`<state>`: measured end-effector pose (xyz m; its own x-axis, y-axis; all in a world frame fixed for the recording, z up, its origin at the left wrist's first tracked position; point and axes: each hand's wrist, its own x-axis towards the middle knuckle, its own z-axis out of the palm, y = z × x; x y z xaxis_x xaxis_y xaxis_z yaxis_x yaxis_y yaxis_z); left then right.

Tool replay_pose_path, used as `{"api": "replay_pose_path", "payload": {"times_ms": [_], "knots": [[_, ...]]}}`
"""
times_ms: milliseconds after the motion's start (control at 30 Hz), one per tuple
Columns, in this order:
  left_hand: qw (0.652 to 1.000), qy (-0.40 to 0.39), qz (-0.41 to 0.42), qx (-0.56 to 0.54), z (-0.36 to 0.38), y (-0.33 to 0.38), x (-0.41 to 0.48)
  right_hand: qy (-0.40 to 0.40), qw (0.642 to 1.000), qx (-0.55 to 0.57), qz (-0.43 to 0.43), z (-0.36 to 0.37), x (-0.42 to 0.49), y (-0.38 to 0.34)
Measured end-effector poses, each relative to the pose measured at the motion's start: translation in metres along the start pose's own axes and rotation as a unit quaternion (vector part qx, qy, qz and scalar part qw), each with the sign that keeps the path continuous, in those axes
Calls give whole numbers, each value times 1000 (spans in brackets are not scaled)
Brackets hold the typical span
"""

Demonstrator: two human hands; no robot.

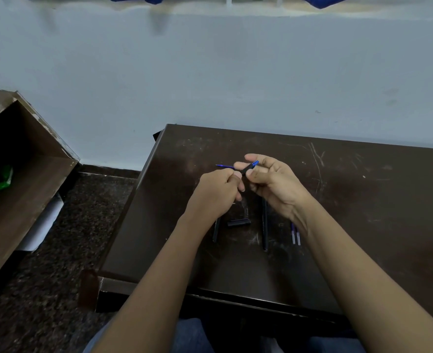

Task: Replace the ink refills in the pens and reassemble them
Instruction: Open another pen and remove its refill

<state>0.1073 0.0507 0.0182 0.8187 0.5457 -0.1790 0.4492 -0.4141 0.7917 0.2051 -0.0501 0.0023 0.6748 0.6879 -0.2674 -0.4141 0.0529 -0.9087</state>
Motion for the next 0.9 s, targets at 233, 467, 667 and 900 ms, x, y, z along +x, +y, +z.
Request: {"api": "replay_pose_path", "payload": {"times_ms": [233,467,667,900], "knots": [[1000,-14,3,-1,0,0,-1,23,1000,8,3,2,-1,3],[1000,-5,8,-7,0,-1,0,2,998,68,7,4,-1,-3],[1000,-17,6,-4,0,-1,-1,22,1000,8,20,0,-1,1],[999,-22,27,1,-1,0,-2,8,999,37,37,-2,0,-1]]}}
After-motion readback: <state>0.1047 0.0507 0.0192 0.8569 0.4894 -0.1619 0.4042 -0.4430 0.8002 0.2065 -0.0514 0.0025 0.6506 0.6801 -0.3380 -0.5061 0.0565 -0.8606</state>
